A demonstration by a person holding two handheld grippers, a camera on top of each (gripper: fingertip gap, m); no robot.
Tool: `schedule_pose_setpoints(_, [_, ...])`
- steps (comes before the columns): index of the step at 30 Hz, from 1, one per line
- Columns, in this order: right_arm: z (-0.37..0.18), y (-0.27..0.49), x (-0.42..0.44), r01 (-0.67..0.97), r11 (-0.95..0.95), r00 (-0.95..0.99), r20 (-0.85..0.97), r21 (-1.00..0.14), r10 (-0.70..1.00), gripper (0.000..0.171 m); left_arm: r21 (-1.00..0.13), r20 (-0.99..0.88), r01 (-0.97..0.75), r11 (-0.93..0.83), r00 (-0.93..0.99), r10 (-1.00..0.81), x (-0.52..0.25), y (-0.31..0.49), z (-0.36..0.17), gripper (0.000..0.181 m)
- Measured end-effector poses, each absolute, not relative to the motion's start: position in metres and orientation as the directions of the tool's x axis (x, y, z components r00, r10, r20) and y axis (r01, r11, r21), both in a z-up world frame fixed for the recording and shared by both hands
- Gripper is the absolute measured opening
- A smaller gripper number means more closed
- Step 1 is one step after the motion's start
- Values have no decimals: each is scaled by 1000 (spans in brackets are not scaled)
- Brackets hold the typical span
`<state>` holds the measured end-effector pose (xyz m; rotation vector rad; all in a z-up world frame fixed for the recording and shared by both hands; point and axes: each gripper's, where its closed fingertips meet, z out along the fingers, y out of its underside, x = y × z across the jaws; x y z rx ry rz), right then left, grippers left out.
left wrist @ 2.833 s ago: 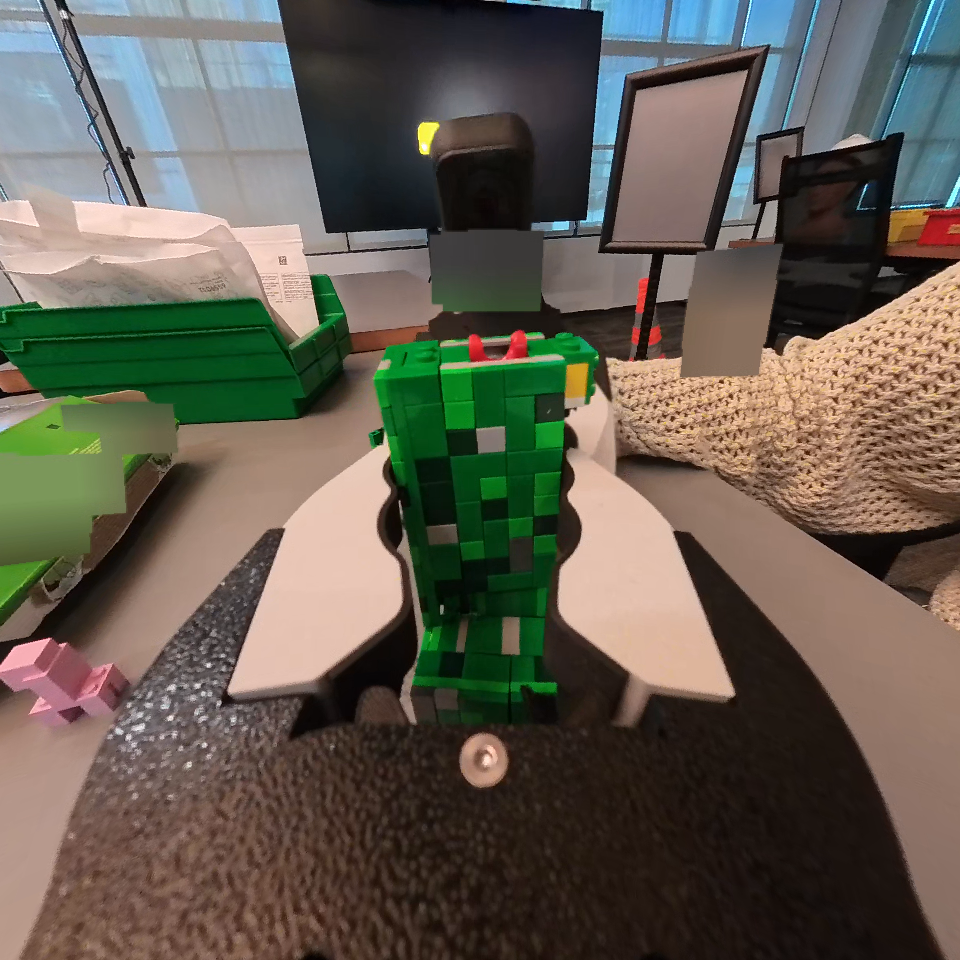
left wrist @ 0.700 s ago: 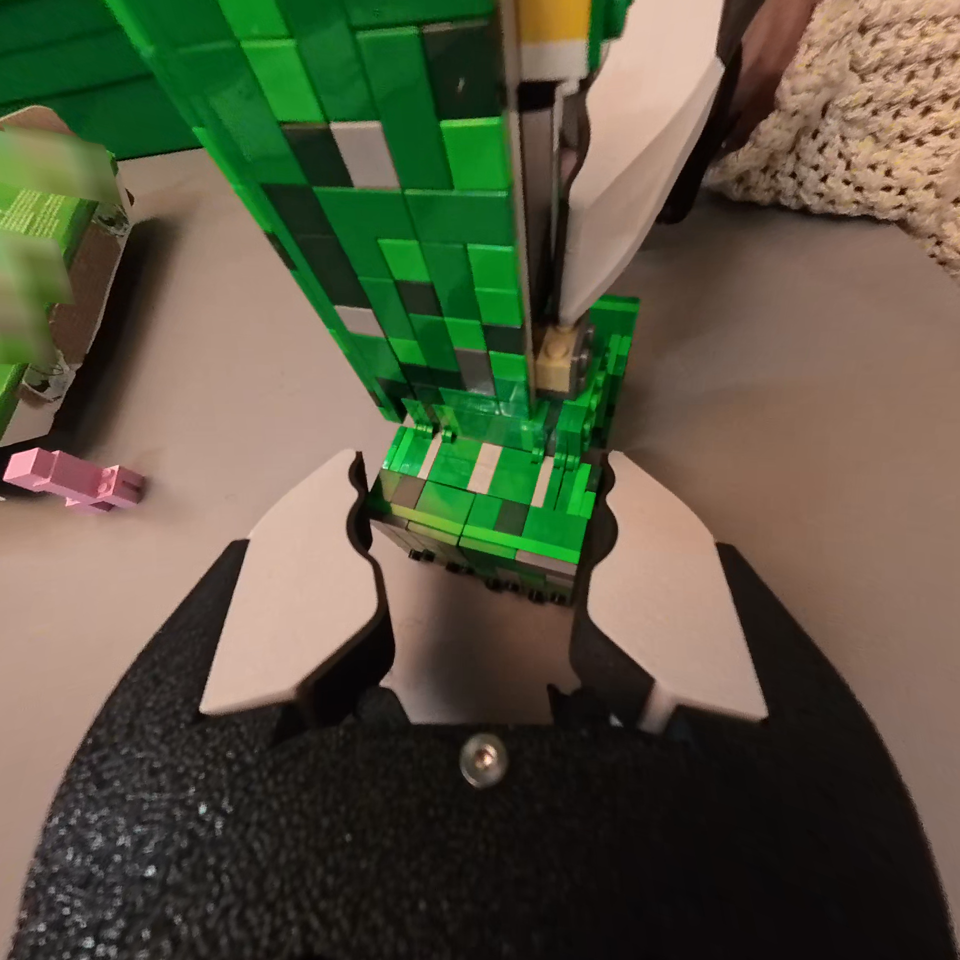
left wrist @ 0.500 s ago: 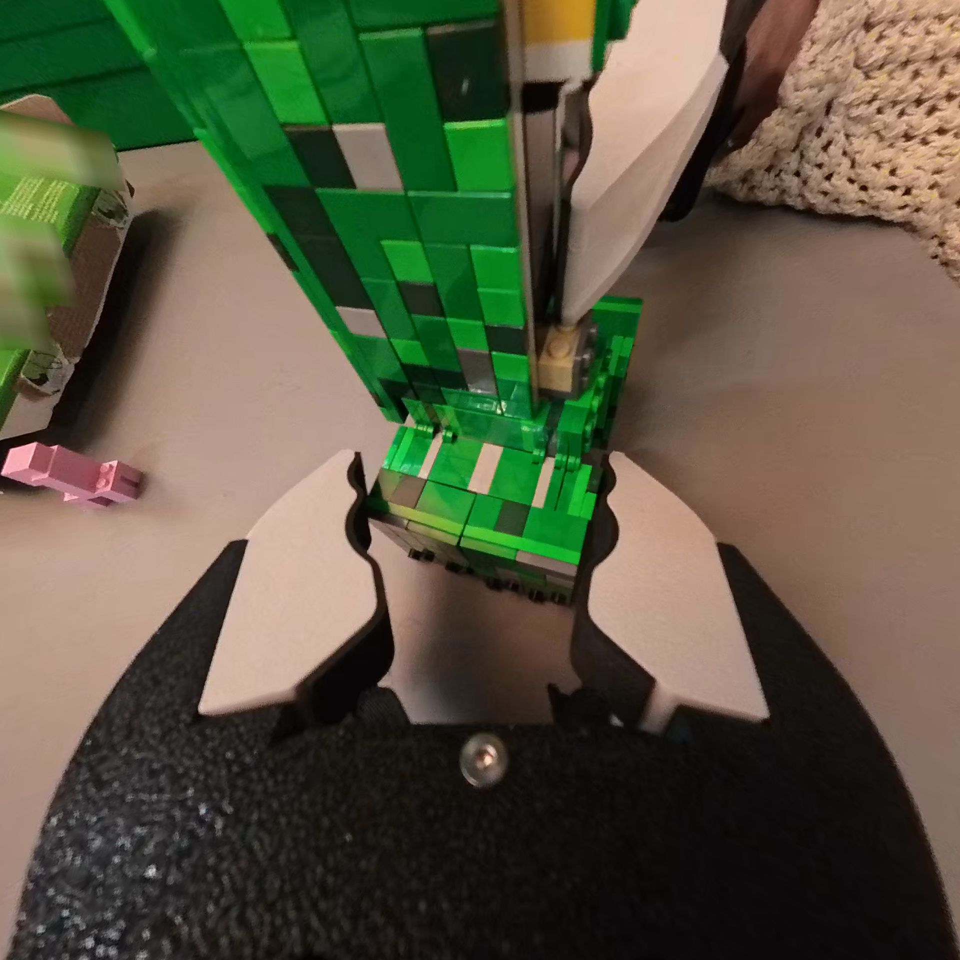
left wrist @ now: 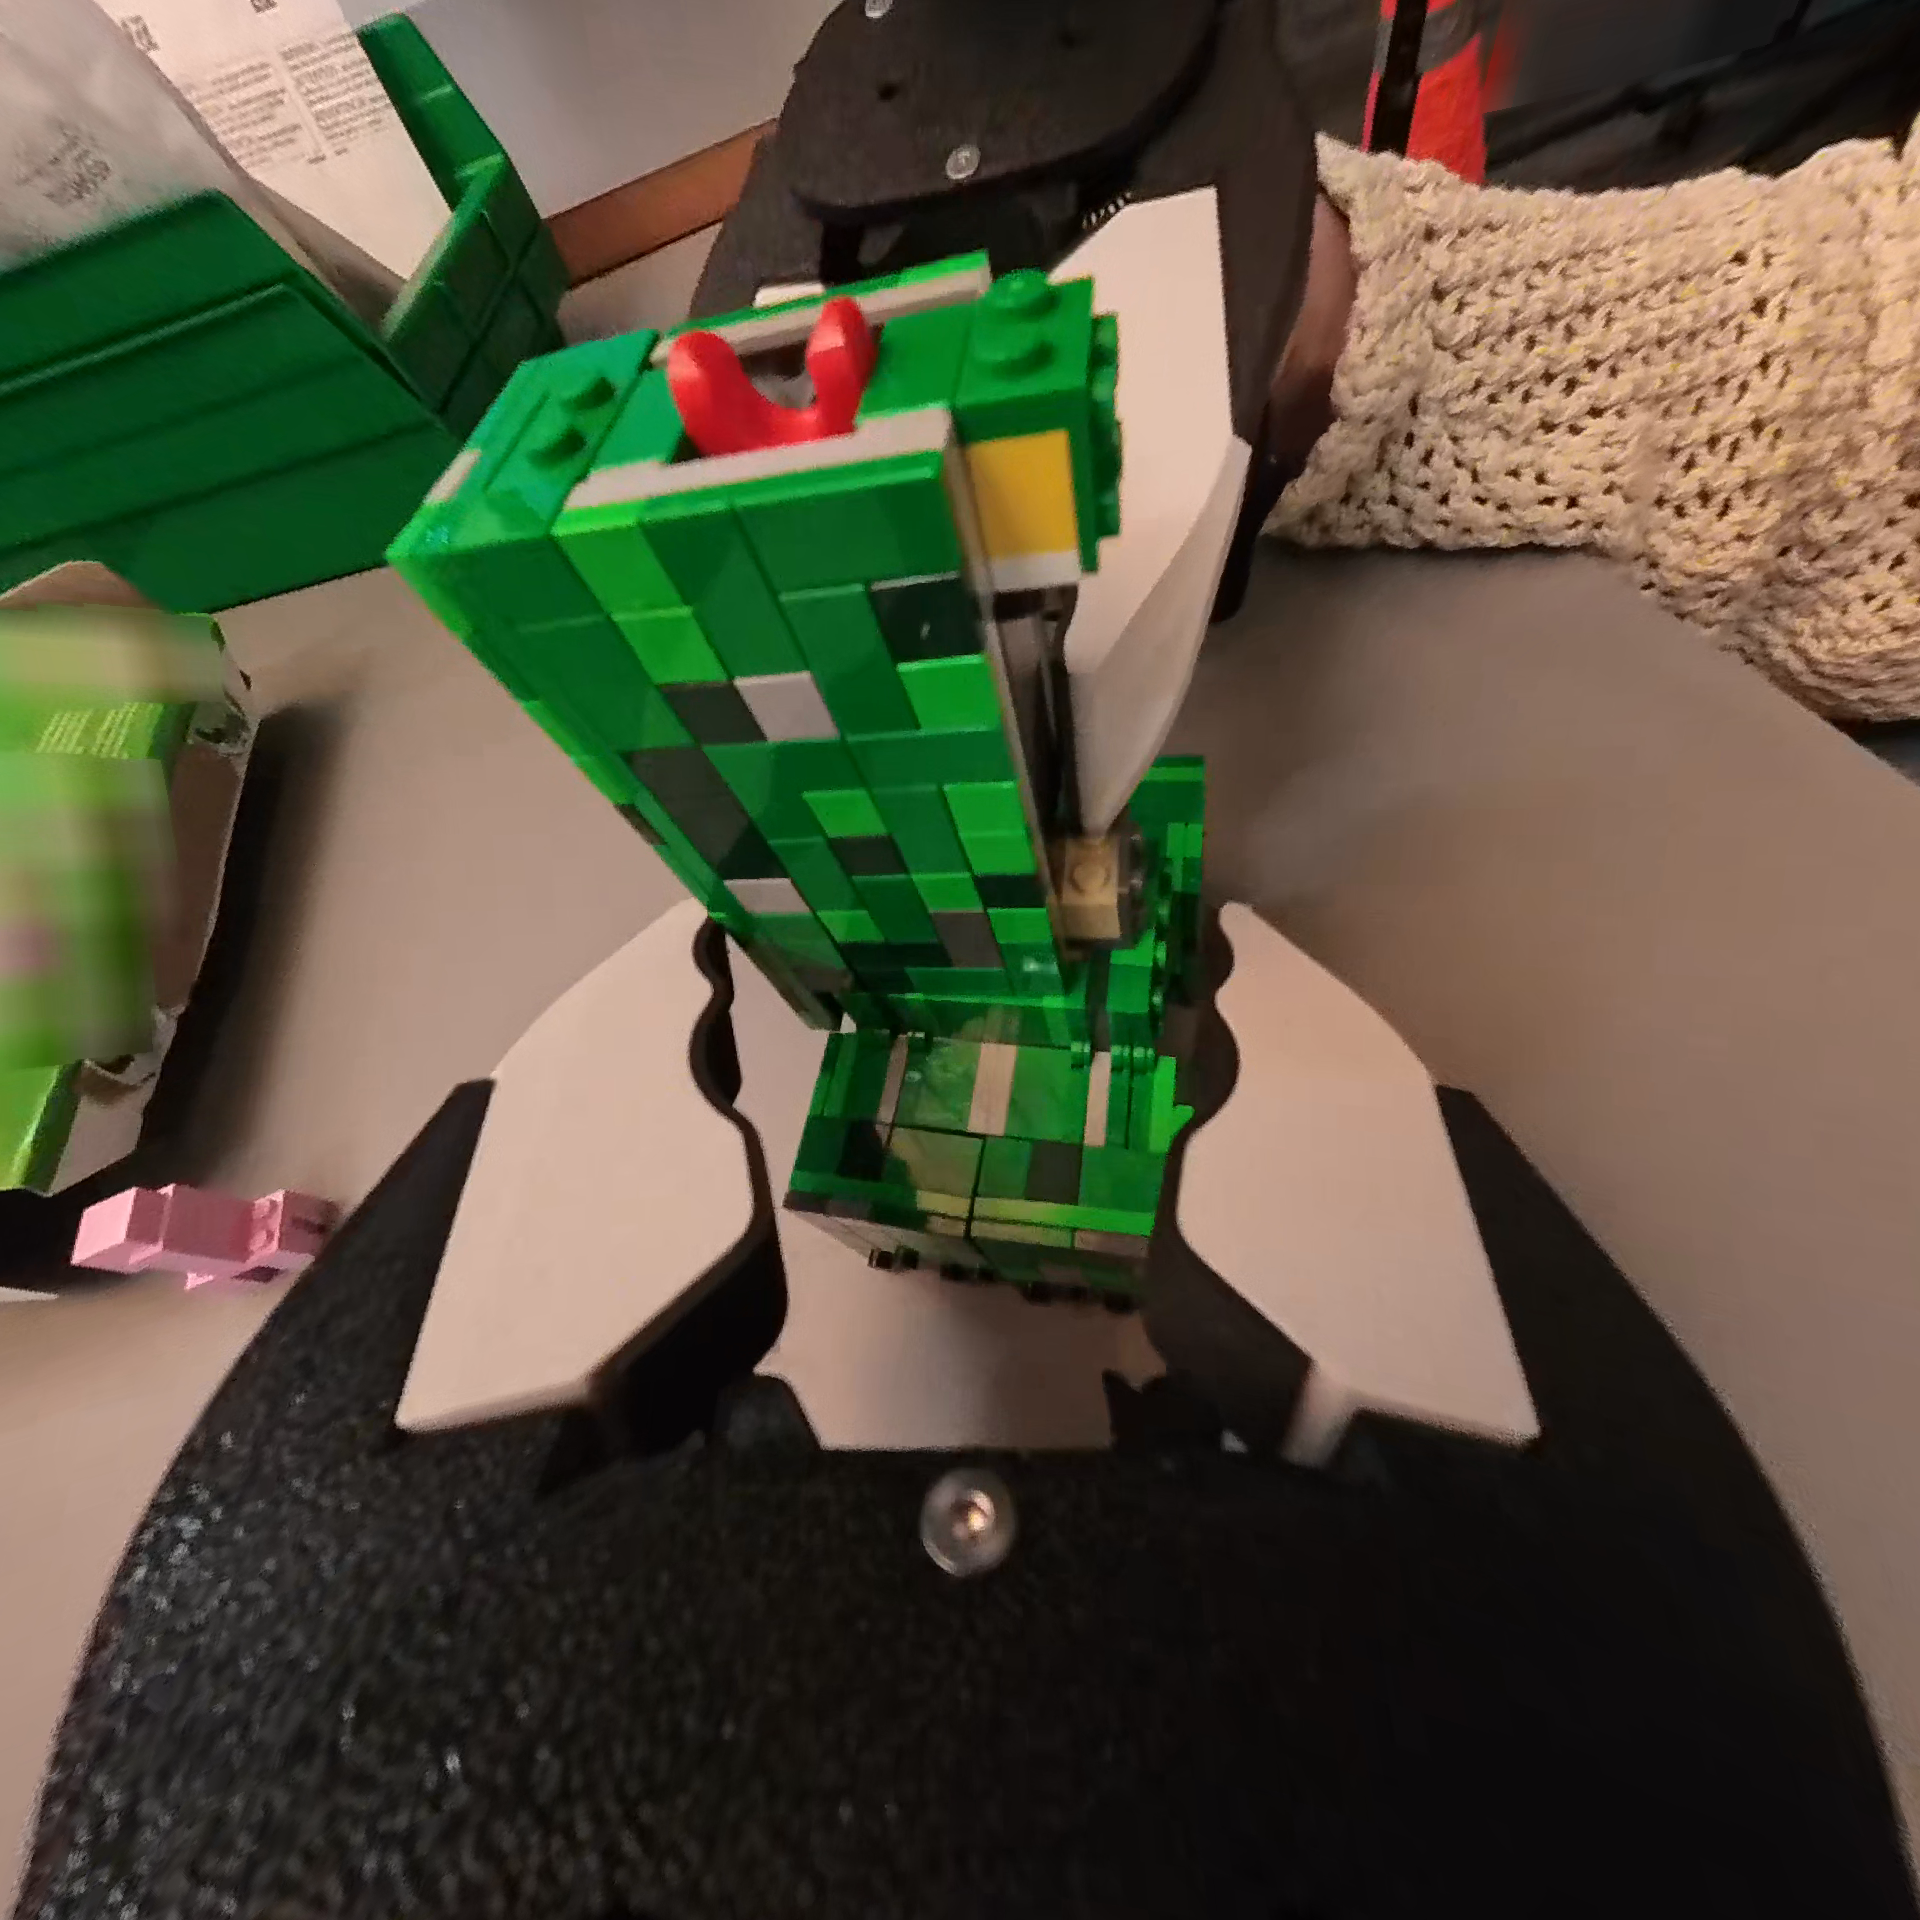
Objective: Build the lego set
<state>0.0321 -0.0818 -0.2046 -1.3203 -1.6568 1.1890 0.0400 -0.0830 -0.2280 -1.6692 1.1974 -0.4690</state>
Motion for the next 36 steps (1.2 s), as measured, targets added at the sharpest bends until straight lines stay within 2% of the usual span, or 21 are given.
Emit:
schedule_pose_setpoints(5, [-204,-83,32,329,58,-233,-22,-943,972,53,-881,-209,-473,-29,442,-872,40,-82,-228,77])
schedule_pose_setpoints(12, [-204,-84,32,304,60,-233,-13,-951,972,53,-885,-206,-465,-26,441,-874,40,-83,-228,76])
schedule_pose_setpoints(15, [-204,-90,36,296,71,-287,-18,-953,958,68,-888,-199,-458,-31,444,-874,40,-82,-229,76])
schedule_pose_setpoints(18, [-213,-88,37,321,123,-284,28,-939,958,75,-890,-196,-455,-31,443,-875,40,-82,-229,75])
schedule_pose_setpoints(22, [-225,-87,33,376,166,-269,64,-911,961,74,-892,-191,-451,-32,441,-877,40,-82,-229,75])
schedule_pose_setpoints(28, [-224,-87,33,372,178,-265,79,-911,961,70,-895,-183,-445,-38,444,-877,40,-83,-230,75])
schedule_pose_setpoints(29, [-224,-87,33,371,177,-266,78,-911,961,70,-891,-188,-452,-40,448,-874,39,-83,-230,76])
schedule_pose_setpoints(32, [-222,-86,35,362,167,-267,70,-917,961,70,-869,-225,-491,-54,490,-842,29,-81,-232,104])
schedule_pose_setpoints(36, [-219,-81,43,353,133,-259,40,-926,965,75,-863,-220,-497,-93,535,-816,12,-92,-235,109])
